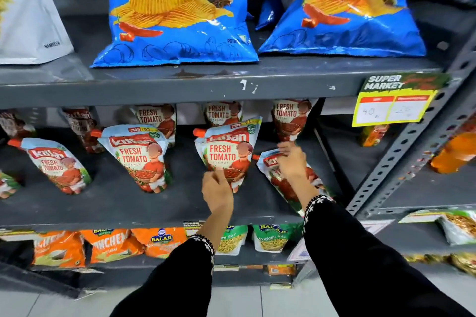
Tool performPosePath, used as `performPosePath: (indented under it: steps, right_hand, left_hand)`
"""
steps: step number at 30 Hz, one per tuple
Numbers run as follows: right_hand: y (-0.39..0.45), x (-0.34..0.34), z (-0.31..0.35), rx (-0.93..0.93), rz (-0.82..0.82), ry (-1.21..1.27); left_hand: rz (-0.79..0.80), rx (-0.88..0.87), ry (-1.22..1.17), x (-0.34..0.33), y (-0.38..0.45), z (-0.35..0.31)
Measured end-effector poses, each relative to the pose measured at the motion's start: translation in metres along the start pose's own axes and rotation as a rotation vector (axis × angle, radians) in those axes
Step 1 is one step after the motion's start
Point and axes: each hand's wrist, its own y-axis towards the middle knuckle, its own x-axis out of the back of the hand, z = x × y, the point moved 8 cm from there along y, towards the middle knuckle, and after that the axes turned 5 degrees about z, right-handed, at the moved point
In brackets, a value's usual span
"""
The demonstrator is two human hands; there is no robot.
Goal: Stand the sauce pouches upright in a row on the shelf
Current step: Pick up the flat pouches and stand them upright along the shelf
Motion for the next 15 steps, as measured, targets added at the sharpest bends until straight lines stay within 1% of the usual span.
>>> performPosePath:
  steps: [1,2,3,5,7,8,9,11,12,14,15]
  right_hand:
    - [0.005,0.015,-0.006,-0.031,-0.049,-0.181]
    - [0.009,0.027,-0.017,-0.092,-0.04,-0.368]
    - [0.011,0.034,-0.03,-0.166,-0.003,-0.488]
    - [0.009,0.045,-0.052,-0.284,0.08,-0.572]
    - [0.01,0.053,-0.06,-0.321,0.075,-0.547]
    - [0.01,0.055,-0.063,-0.341,0.077,-0.514]
    - [0.011,0.055,-0.065,-0.363,0.099,-0.461]
    - [0.01,0.054,-0.073,-0.44,0.154,-0.313]
    - [0.011,0.054,-0.078,-0.474,0.147,-0.243]
    - [0.01,0.062,-0.085,-0.493,0.093,-0.091]
    - [0.008,0.068,-0.087,-0.485,0.054,-0.017]
  left_hand:
    - [0.029,-0.01,0.017,-0.01,-0.008,-0.001]
    - [0.062,-0.016,0.023,-0.021,-0.016,-0.003]
    - [0.108,-0.011,0.026,-0.034,-0.023,-0.003]
    - [0.267,0.049,0.057,-0.068,-0.034,0.001]
    - [0.46,0.198,0.072,-0.102,-0.046,0.009]
    - [0.534,0.268,0.054,-0.117,-0.051,0.013]
    - [0.568,0.32,0.026,-0.128,-0.053,0.015]
    - [0.535,0.392,-0.032,-0.137,-0.054,0.017]
    - [0.502,0.418,-0.061,-0.138,-0.054,0.018]
    - [0.465,0.427,-0.097,-0.141,-0.055,0.015]
    - [0.454,0.394,-0.093,-0.142,-0.055,0.011]
